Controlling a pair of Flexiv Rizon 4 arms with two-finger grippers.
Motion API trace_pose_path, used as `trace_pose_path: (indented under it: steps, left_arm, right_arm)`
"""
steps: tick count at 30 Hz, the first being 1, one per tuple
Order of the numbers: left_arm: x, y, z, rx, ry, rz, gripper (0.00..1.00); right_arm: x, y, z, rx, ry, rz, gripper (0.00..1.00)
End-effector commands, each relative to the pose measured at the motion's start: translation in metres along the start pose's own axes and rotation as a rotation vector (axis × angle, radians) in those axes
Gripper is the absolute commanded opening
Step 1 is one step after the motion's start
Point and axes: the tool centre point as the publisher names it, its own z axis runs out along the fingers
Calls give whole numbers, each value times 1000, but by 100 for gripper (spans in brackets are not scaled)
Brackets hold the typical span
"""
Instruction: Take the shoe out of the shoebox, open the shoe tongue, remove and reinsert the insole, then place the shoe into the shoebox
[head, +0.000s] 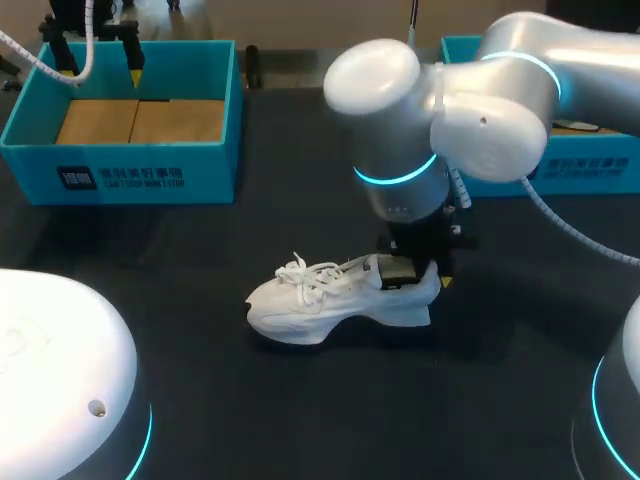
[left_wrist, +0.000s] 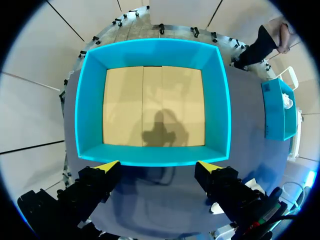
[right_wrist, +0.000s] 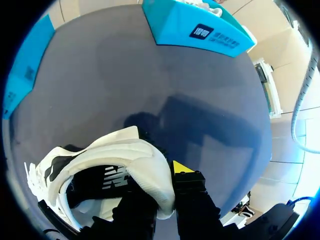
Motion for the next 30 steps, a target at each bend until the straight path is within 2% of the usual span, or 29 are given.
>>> trace_pose_path:
  steps: [1, 15, 16, 17, 18, 19, 22, 23, 30]
  left_arm:
    - [0, 0, 0, 0, 0, 0, 100]
    - [0, 0, 0, 0, 0, 0, 100]
    - [0, 0, 0, 0, 0, 0, 100]
    - [0, 0, 0, 0, 0, 0, 100]
    - [0, 0, 0, 0, 0, 0, 100]
    - [0, 0, 0, 0, 0, 0, 100]
    - [0, 0, 0, 0, 0, 0, 100]
    - [0, 0, 0, 0, 0, 0, 100]
    - [0, 0, 0, 0, 0, 0, 100]
  right_arm:
    - [8, -4, 13, -4, -6, 527, 0]
    - [16, 0, 33, 18, -26, 561, 0]
    - [16, -1, 33, 19, -26, 563, 7]
    - [16, -1, 33, 22, -24, 565, 31]
    - [16, -1, 33, 25, -22, 568, 41]
    - [16, -1, 32, 25, -21, 569, 45]
    - [15, 0, 25, 28, -18, 565, 90]
    - [14, 1, 21, 31, -17, 556, 100]
    - [4, 1, -14, 23, 46, 475, 100]
